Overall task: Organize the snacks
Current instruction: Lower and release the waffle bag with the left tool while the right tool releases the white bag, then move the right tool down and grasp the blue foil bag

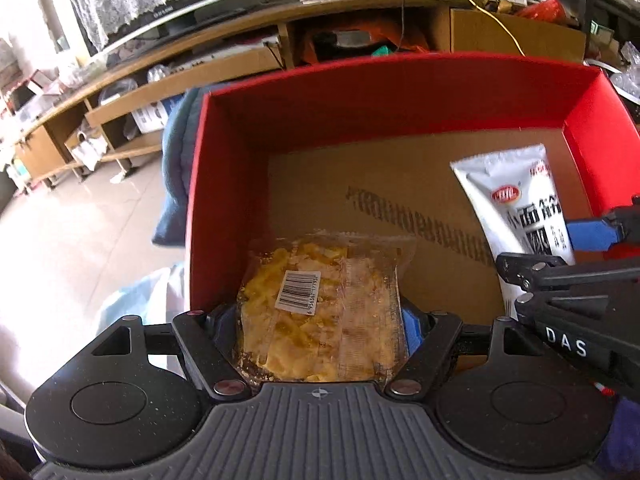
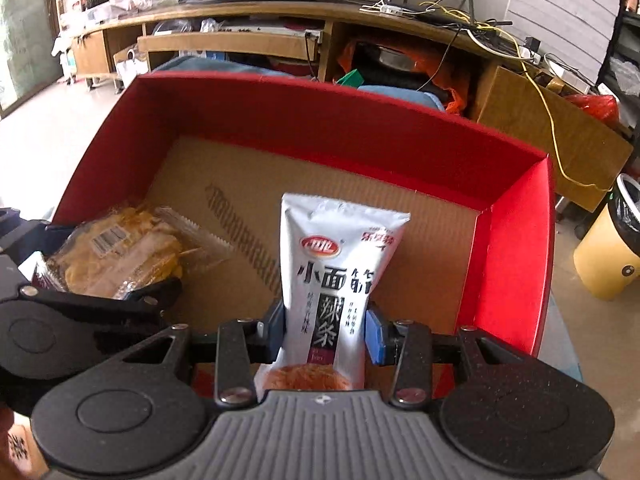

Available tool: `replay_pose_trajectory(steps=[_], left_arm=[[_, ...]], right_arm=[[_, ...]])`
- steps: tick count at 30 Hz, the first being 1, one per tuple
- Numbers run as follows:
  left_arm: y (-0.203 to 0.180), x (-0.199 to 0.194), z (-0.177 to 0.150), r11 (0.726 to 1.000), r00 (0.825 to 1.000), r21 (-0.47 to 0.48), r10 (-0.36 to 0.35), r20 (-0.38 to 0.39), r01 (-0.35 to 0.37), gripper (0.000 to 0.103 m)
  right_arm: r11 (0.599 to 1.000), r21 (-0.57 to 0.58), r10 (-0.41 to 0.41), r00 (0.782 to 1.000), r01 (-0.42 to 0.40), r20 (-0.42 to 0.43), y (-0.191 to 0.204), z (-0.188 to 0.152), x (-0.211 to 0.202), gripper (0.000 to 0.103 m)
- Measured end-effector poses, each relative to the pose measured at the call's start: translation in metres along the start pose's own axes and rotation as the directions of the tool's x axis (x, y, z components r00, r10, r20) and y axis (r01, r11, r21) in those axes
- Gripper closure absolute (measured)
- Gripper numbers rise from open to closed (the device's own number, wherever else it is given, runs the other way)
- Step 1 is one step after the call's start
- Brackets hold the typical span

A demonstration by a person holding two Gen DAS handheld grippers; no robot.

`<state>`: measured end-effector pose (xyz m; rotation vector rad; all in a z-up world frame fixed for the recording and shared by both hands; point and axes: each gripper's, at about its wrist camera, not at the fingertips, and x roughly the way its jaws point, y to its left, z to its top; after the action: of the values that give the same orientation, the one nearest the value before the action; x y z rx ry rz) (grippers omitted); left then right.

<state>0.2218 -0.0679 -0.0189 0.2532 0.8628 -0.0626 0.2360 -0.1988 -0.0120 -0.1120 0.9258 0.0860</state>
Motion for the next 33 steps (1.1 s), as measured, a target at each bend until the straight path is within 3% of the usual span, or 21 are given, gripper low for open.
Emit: replay_pose_trajectory(steps=[9,14,19,23,33], left_arm=[[-0.002,-0.011,-0.021,1.000,0.998,0.020,-0.017,-0.056,0.018,0.022],[0.008,-0.018,-0.030,0.998,0.994,-0.049,-0.053,-0.094,0.049,0.022],[0.007,-0.029,-0.042,0.997,0.992,-0.053,-0.058,-0.109,0.052,0.022],[0.011,-0.034,-0.042,0.995,0.991,-0.074,-0.070,-0.114,0.062,0.021],[0.015,-0.068,-0.041,0.993,0.997,-0.090,-0.075,-0.025,0.073,0.015]], right_arm=[[0.998,-0.064,0.012,0.999,-0.014,-0.037,0.012,-0.016,-0.009,0.064],[0.996,-0.087,0.027,0.995,-0.036,-0.094,0.017,-0.029,-0.014,0.065],[0.993,-0.109,0.030,0.992,-0.044,-0.124,0.023,-0.035,-0.022,0.062],[0.996,-0.076,0.036,0.994,-0.044,-0.103,0.017,-0.034,-0.033,0.056],[0.999,0.006,0.044,0.999,-0.044,-0.019,0.003,-0.038,-0.074,0.046]])
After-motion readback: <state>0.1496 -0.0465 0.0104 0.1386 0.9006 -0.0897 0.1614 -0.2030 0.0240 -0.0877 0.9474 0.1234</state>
